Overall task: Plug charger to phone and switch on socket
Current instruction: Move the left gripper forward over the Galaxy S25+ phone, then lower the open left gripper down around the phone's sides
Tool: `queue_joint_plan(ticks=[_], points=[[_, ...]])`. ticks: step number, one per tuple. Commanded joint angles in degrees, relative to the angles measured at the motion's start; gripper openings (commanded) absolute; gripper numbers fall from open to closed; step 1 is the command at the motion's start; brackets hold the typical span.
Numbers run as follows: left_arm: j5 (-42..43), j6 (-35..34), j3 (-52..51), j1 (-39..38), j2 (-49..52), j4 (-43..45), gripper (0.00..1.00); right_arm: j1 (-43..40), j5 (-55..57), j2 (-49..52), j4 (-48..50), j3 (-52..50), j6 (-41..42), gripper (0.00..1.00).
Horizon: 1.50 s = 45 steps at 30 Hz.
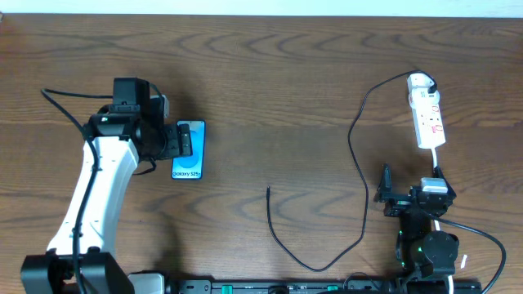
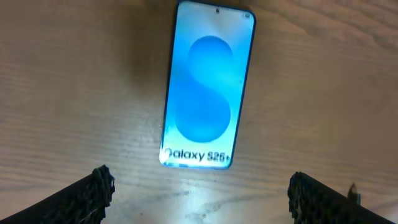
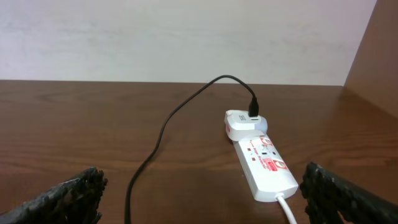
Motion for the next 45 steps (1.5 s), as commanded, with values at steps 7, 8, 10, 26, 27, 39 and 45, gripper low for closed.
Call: queue_joint_plan(ticks=[7,8,10,26,27,39,45], points=[[0.3,-0.1,1.2,0.2,1.0,0.4,0.41,-0.3,0.5,-0.3,-0.2,-0.1,0.8,0.99],[0.3,-0.1,1.2,0.2,1.0,0.4,0.59,-0.3,0.5,-0.3,-0.2,-0.1,0.8,0.99],[0.3,-0.1,1.2,0.2,1.0,0.4,0.93,-0.3,0.5,-0.3,-0.2,-0.1,0.8,0.99],[-1.3,2.6,1.3,-2.4,1.0,-0.6,0.95,-0.3,0.5,-0.3,-0.2,-0.1,0.8,0.99],[-4.0,2.2,1.3,-3.2,1.0,-0.7,0.95,-0.3,0.5,-0.4,-0.2,-0.1,0.8,0.99],[-7.0,1.3,1.2,-4.8,1.2,1.3,0.95,-0.3,0.5,-0.3,-0.2,-0.1,0.8,0.99],[-7.8,0.2,1.2,-4.8,3.9,1.5,0.95,-0.3,0.5,-0.3,-0.2,-0.1,0.8,0.99]])
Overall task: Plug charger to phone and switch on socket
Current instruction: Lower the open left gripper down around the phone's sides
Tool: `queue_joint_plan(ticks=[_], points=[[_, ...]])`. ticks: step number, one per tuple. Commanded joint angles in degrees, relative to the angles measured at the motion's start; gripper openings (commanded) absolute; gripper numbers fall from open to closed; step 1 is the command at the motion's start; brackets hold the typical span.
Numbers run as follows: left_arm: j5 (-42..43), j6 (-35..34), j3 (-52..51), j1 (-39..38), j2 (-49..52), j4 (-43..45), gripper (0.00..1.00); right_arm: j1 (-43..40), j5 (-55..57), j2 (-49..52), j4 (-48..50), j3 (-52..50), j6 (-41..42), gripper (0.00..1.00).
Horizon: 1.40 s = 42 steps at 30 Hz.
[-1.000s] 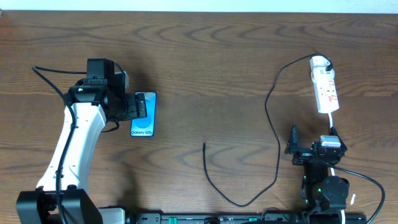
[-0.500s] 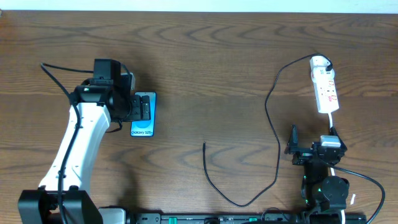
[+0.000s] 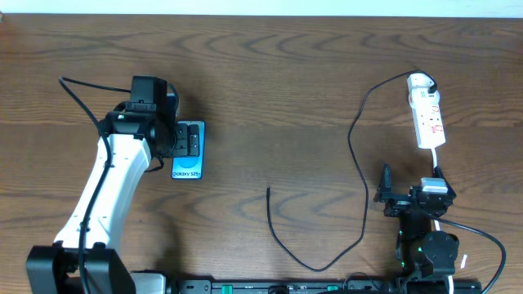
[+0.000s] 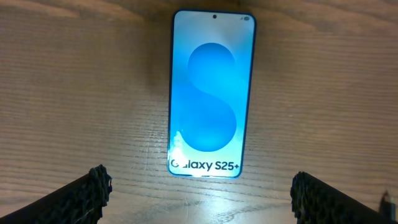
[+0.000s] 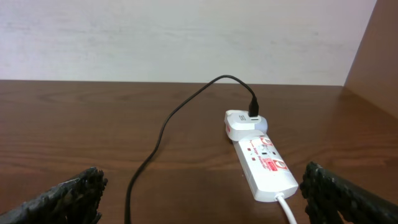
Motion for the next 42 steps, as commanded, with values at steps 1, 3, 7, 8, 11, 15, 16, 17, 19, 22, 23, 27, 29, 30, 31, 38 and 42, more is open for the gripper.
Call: queue_joint_plan(ticks=[1,3,7,8,11,15,16,17,19,22,23,27,29,30,31,38,42], points=[[-1.1,-1.4,1.3,0.0,3.1,0.3,0.95,-0.3,0.5,-0.3,-0.2,-0.1,0.8,0.99],[-1.2,-1.4,1.4,0.0,4.7,0.5,0.95,-0.3,0.5,-0.3,-0.2,-0.1,0.8,0.99],[-1.2,-1.6,2.5,0.0,7.5,0.5,0.95,-0.3,0.5,-0.3,-0.2,-0.1,0.8,0.99],[-1.4,-1.8,3.0,0.0,8.2,0.5,0.95,-0.3,0.5,-0.3,-0.2,-0.1,0.8,0.99],[-1.4,-2.2,4.1,0.0,9.7,0.5,0.95,-0.3,0.5,-0.3,-0.2,-0.1,0.8,0.99],[-1.4,-2.2,6.0,0.0,12.2,0.3,0.95,-0.3,0.5,-0.4,-0.2,-0.1,0.8,0.99],[-1.4,-2.3,6.3,0.0,12.6,0.2,0.95,-0.3,0.5,-0.4,-0.2,-0.1,0.8,0.99],[-1.4,-2.3,6.4,0.0,12.9,0.3,0.95,-0.3,0.5,-0.3,-0.2,-0.1,0.8,0.99],[-1.4,-2.2,6.4,0.0,13.0,0.4,0.95,-0.3,0.5,-0.3,-0.2,-0.1,0.8,0.99],[-1.4,-2.2,6.4,0.0,13.1,0.6,0.95,-0.3,0.5,-0.3,-0.2,-0.1,0.8,0.99],[-1.4,-2.2,6.4,0.0,13.1,0.8,0.95,-0.3,0.5,-0.3,-0.2,-0.1,0.8,0.99],[-1.4,-2.0,6.4,0.0,13.1,1.3,0.95,-0.3,0.5,-0.4,-0.2,-0.1,0.8,0.99],[-1.4,-2.0,6.4,0.0,13.3,1.6,0.95,-0.3,0.5,-0.3,-0.2,-0.1,0.8,0.99],[-1.4,-2.0,6.4,0.0,13.6,1.8,0.95,-0.3,0.5,-0.3,-0.2,-0.1,0.8,0.99],[-1.4,-2.0,6.4,0.0,13.8,1.8,0.95,-0.3,0.5,-0.3,-0.2,-0.1,0.8,0.99],[-1.4,0.4,6.4,-0.3,16.4,2.7,0.95,-0.3,0.5,-0.3,-0.2,-0.1,0.8,0.99],[-3.5,0.4,6.4,-1.3,17.2,2.9,0.95,-0.3,0.5,-0.3,-0.2,-0.1,0.8,0.99]])
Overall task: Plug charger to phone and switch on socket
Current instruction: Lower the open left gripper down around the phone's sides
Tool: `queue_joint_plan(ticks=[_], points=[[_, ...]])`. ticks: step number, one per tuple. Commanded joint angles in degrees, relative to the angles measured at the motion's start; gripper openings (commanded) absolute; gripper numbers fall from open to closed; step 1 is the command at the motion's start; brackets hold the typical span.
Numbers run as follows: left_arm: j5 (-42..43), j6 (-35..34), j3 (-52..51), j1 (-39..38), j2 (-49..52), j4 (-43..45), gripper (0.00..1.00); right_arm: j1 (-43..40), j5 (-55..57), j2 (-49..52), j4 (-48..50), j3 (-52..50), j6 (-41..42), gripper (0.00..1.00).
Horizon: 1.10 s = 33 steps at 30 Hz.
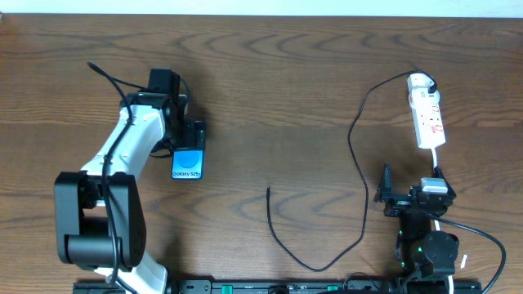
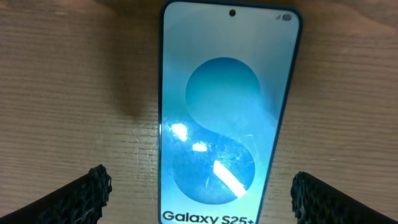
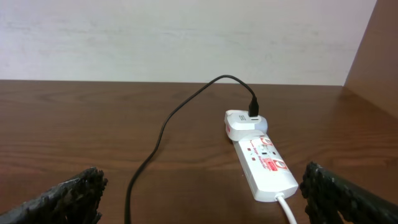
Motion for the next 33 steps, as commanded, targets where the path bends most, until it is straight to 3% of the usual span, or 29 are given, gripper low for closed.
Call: queue_joint_plan(ticks=[1,33], points=[[-2.5,1.2,1.4,-1.1,0.8,0.5,0.95,-0.3,0.5,-0.3,-0.2,-0.1,0.8,0.99],[-4.0,0.8,1.4,-3.0,6.3,3.7,0.95,-0.3,0.5,-0.3,-0.2,-0.1,0.8,0.99]])
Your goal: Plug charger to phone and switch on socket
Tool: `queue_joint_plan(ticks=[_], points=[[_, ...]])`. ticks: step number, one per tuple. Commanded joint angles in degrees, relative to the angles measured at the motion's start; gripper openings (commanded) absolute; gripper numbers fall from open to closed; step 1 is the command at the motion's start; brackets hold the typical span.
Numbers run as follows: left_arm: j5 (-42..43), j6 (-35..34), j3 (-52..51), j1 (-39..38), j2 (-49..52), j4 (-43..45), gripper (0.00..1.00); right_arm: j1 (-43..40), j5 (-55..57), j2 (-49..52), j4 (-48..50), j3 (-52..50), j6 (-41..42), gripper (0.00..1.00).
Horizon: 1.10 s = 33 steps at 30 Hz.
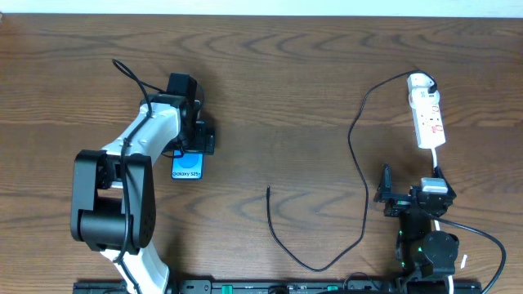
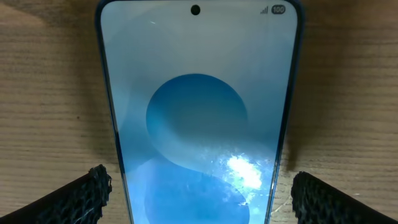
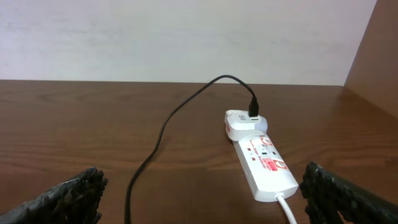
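Note:
A blue-screened phone (image 1: pixel 187 167) lies flat on the wooden table (image 1: pixel 278 98), its screen filling the left wrist view (image 2: pixel 199 118). My left gripper (image 1: pixel 198 137) (image 2: pixel 199 199) hangs low over the phone's upper part, open, one finger to each side of it. The black charger cable (image 1: pixel 357 155) runs from the white adapter in the power strip (image 1: pixel 427 114) (image 3: pixel 261 158) down to its loose plug end (image 1: pixel 269 190) mid-table. My right gripper (image 1: pixel 391 196) (image 3: pixel 205 193) rests open at the near right, well short of the strip.
The strip's white lead (image 1: pixel 437 163) runs down past the right arm's base (image 1: pixel 425 237). A wooden side wall (image 3: pixel 379 68) rises at the right of the right wrist view.
My left gripper has come lower and closer over the phone, which now fills the wrist view between the open fingers. The right arm, cable and strip are unchanged.
The left gripper was open beside and above the phone, with the whole phone in its view. At each later moment it stood squarer over the phone and nearer, and now straddles it. The phone, cable and right arm have stayed put throughout.

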Motion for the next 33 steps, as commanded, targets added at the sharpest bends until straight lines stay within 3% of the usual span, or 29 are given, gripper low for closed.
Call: queue_joint_plan(ticks=[1,11,33], points=[[-1.4,0.0,1.4,0.2,0.2,0.1,0.95,-0.3,0.5,-0.3,-0.2,-0.1,0.8,0.99],[-1.4,-0.1,-0.8,0.2,0.2,4.3,0.95,-0.3,0.5,-0.3,-0.2,-0.1,0.8,0.99],[-1.4,-0.1,-0.9,0.2,0.2,4.2,0.95,-0.3,0.5,-0.3,-0.2,-0.1,0.8,0.99]])
